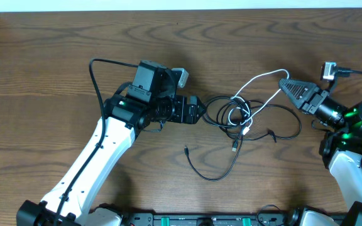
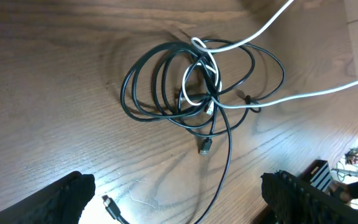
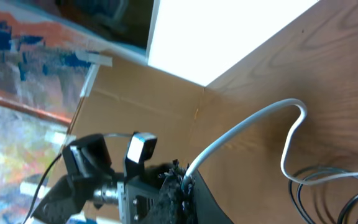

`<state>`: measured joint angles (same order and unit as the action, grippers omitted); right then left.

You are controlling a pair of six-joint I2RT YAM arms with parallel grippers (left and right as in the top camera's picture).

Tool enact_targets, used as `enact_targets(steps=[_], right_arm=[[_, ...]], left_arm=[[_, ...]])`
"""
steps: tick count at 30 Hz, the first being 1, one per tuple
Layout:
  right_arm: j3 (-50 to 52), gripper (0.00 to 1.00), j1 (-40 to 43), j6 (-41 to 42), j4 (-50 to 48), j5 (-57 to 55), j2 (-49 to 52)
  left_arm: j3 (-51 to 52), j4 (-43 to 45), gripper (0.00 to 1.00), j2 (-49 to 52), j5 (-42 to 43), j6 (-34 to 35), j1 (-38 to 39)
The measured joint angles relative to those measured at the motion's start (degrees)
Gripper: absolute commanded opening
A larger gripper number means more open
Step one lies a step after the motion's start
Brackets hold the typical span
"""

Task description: Untangle cables

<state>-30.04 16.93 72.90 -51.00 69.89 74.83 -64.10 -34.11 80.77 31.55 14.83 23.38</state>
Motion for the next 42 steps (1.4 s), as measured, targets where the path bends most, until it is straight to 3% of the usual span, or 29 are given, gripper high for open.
enact_targets(steps=[2, 9, 16, 21, 30, 36, 40, 42], right_arm=[[0.1, 0.01, 0.0, 1.8, -2.5, -1.3, 0.0], [0.2, 0.01, 0.0, 12.1, -24.5, -5.1, 0.0], [0.2, 0.01, 0.0, 19.5, -25.4, -8.7, -0.1], [-1.2, 0.02, -0.9, 20.8, -25.1, -9.8, -0.1], [-2.6, 0.02, -7.0, 18.9, -7.7, -11.9, -0.2], [-3.0, 0.04, -13.6, 13.0, -3.3, -16.1, -0.3], [-3.8, 0.16, -17.3, -1.4, 14.4, -20.9, -0.4], [-4.0, 0.34, -17.8, -9.4, 24.9, -25.2, -0.4]], left_arm=[[0.0, 0.0, 0.93, 0.0, 0.0, 0.2, 0.0], [0.0, 1.2, 0.93, 0.0, 3.0, 0.2, 0.8], [0.0, 7.9, 0.93, 0.0, 3.5, 0.2, 6.9], [0.0, 10.3, 0.93, 0.0, -1.9, 0.2, 13.4], [0.0, 10.7, 0.92, 0.9, -19.7, 0.2, 23.8], [0.0, 10.7, 0.92, 4.5, -23.9, 0.2, 24.7], [0.0, 10.3, 0.92, 5.3, -24.7, 0.2, 24.7], [0.0, 9.8, 0.92, 5.3, -25.0, 0.2, 24.7]])
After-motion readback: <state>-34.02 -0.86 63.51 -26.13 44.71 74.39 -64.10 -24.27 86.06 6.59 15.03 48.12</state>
